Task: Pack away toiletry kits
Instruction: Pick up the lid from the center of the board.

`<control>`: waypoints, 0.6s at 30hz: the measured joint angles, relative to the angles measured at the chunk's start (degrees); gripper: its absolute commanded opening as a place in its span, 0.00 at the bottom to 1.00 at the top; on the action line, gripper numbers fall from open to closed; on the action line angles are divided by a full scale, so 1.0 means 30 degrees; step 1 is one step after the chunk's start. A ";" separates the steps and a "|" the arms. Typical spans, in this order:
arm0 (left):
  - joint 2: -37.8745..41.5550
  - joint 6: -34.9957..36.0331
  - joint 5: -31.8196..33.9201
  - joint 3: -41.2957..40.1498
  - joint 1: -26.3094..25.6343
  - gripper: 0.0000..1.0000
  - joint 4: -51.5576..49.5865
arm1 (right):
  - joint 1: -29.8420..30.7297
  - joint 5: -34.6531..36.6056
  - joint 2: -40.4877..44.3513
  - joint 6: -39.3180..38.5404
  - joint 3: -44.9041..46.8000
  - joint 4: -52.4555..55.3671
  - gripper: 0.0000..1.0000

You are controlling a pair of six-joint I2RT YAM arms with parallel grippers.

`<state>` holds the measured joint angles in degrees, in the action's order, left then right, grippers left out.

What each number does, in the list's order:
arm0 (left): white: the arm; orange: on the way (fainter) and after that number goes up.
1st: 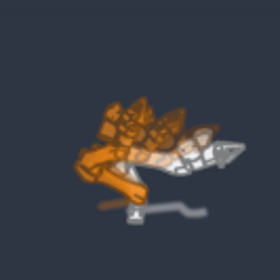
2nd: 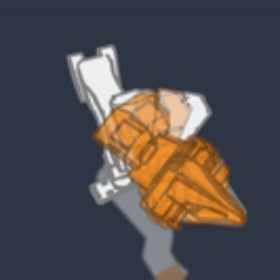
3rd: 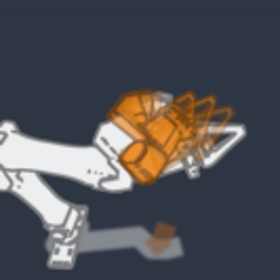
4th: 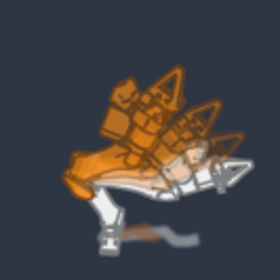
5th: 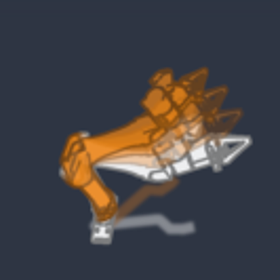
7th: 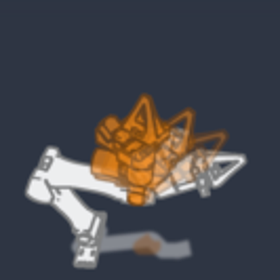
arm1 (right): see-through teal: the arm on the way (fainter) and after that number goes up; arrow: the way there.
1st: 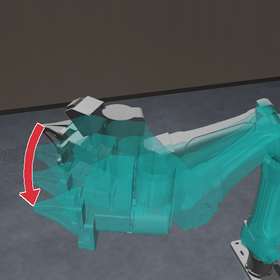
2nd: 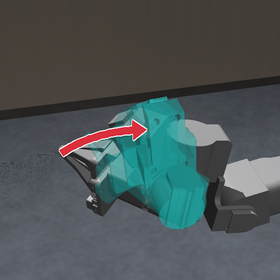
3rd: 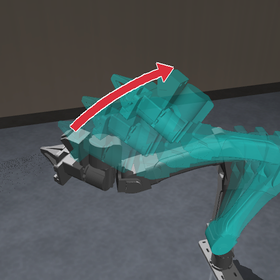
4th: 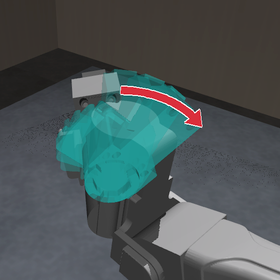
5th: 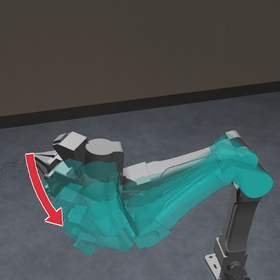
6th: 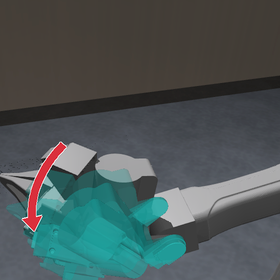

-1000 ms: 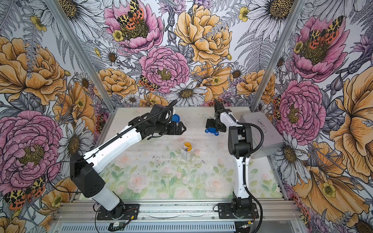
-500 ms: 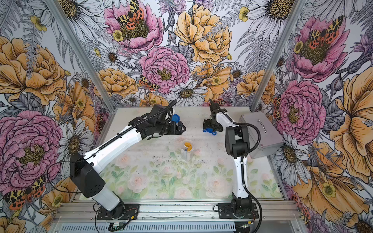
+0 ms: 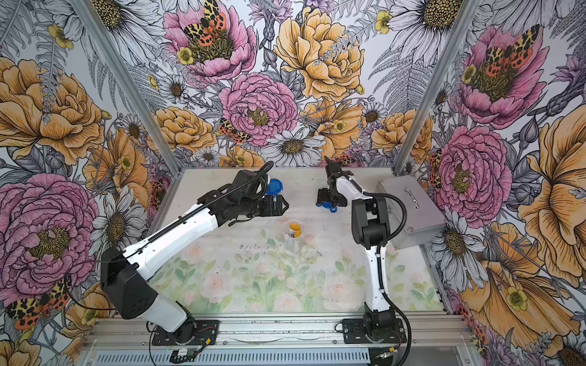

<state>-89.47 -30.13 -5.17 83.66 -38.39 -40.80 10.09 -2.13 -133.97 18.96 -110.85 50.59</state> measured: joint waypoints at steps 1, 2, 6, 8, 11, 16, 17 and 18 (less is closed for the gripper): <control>0.0022 0.0000 0.0015 0.0000 0.0000 0.99 0.0029 | 0.0029 0.0073 -0.0007 -0.0022 0.0000 0.0015 0.85; 0.0058 0.0000 0.0015 0.0000 0.0000 0.99 0.0087 | 0.0080 0.0138 0.0000 -0.0080 0.0000 0.0051 0.85; 0.0226 0.0007 0.0022 -0.0058 0.0022 0.99 0.0160 | 0.0175 0.0284 0.0000 -0.0226 0.0007 0.0066 0.84; 0.0262 0.0007 0.0022 -0.0124 0.0022 0.99 0.0262 | 0.0197 0.0291 0.0051 -0.0270 0.0124 -0.0015 0.83; 0.0262 0.0007 0.0015 -0.0248 0.0022 0.99 0.0277 | 0.0248 0.0291 0.0233 -0.0372 0.0452 0.0000 0.83; 0.0262 0.0007 0.0015 -0.0291 0.0022 0.99 0.0364 | 0.0393 0.0364 0.0576 -0.0656 0.1064 0.0007 0.83; 0.0262 0.0000 0.0015 -0.0313 0.0022 0.99 0.0408 | 0.0430 0.0423 0.0685 -0.0714 0.1246 0.0044 0.83; 0.0270 0.0007 0.0015 -0.0342 0.0022 0.99 0.0415 | 0.0459 0.0474 0.0765 -0.0750 0.1377 0.0080 0.82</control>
<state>-88.66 -30.11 -5.13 82.63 -38.33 -39.55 11.46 -0.71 -131.68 16.71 -106.72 50.83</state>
